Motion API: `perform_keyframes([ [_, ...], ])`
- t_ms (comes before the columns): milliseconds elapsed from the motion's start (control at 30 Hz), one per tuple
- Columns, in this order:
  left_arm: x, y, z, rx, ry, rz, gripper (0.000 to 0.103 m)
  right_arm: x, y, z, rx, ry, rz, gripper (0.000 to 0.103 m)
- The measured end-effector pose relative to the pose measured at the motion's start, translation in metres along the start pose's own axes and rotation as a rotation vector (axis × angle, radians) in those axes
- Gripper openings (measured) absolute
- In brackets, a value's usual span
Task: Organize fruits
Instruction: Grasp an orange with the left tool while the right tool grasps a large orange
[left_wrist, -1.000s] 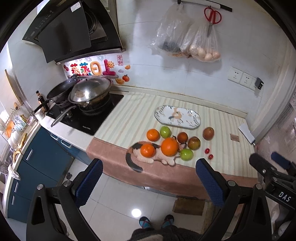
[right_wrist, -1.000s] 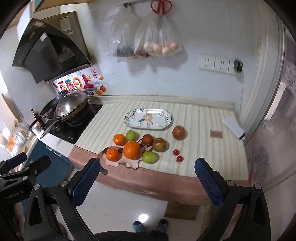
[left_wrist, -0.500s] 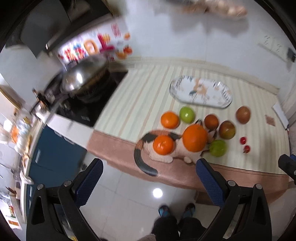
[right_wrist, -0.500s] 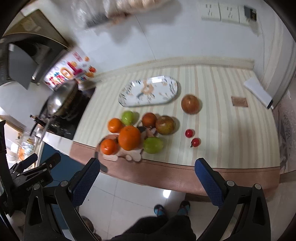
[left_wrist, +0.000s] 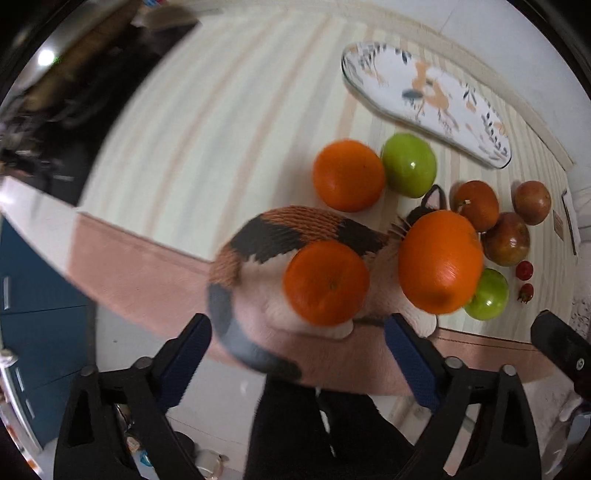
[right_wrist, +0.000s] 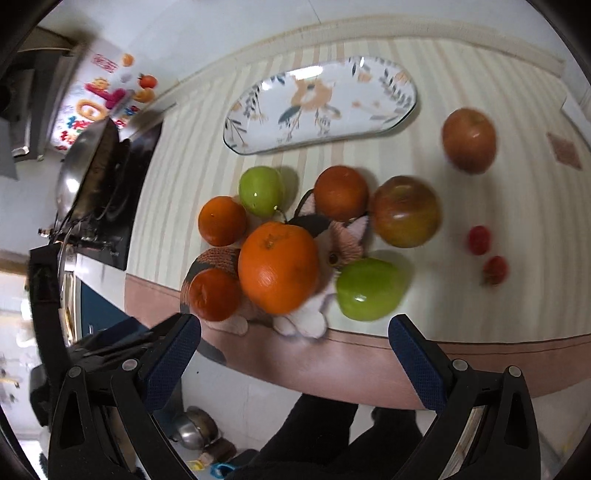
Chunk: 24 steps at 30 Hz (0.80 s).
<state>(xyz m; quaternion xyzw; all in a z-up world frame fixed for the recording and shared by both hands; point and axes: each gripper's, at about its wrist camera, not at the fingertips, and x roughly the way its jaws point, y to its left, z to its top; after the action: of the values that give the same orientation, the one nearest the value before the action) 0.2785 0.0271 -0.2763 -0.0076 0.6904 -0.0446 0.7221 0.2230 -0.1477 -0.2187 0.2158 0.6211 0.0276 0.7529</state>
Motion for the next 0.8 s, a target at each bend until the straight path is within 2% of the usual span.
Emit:
perform_keyframes([
  [133,0.027,0.0,0.016,0.027,0.051,-0.057,0.09,0.028,-0.004,0.007,0.071,0.05,-0.024,0.103],
  [167,0.033,-0.001,0.019,0.033,0.06,-0.07,0.081,0.033,-0.001,0.011,0.086,0.054,-0.02,0.103],
  [233,0.039,-0.005,0.023,0.028,0.072,-0.152,0.072,0.042,-0.002,0.014,0.115,0.071,-0.026,0.103],
  [267,0.04,-0.006,0.025,0.028,0.069,-0.181,0.063,0.044,-0.003,0.016,0.124,0.075,-0.031,0.103],
  [400,0.033,-0.012,0.027,0.084,0.032,-0.105,0.063,0.055,0.007,0.03,0.165,0.075,-0.015,0.103],
  [500,0.028,0.0,0.027,0.095,0.029,-0.075,0.063,0.065,0.012,0.037,0.174,0.08,-0.026,0.101],
  [600,0.028,0.012,0.03,0.081,0.055,-0.13,0.065,0.075,0.014,0.041,0.177,0.096,-0.026,0.099],
  [800,0.043,0.018,0.038,0.058,0.093,-0.157,0.065,0.095,0.014,0.043,0.175,0.147,-0.097,0.093],
])
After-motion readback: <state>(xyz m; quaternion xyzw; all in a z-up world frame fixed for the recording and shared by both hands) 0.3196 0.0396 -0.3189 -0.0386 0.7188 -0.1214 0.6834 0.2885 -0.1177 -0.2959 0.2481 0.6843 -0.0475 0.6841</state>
